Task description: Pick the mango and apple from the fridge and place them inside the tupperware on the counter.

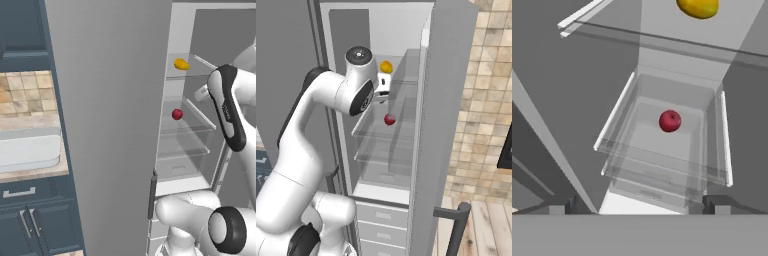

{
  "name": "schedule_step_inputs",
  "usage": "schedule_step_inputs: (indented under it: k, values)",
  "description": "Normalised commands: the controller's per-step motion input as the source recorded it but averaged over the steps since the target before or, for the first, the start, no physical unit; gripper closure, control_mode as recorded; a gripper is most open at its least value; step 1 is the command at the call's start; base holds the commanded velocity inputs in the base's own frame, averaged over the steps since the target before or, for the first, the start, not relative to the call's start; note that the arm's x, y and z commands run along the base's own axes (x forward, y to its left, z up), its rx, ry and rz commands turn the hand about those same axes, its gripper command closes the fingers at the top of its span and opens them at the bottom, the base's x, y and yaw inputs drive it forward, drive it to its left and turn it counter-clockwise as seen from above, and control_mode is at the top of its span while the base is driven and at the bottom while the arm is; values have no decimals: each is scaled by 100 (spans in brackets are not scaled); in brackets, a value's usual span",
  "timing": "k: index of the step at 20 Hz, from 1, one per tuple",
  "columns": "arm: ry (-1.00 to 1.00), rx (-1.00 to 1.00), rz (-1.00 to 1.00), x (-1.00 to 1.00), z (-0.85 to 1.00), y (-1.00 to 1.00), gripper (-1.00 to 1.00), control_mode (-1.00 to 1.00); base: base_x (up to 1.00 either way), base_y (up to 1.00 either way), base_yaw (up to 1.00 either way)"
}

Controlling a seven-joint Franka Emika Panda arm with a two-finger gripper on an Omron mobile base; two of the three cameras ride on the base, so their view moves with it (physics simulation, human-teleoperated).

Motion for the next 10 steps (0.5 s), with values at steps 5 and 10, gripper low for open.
schedule_step_inputs:
  k: [5, 10]
  values:
    - [0, 0, 11, 34, 0, 0, -100, -100, 0, 0, 0]
    - [-1, 0, 10, 28, 0, 0, -100, -100, 0, 0, 0]
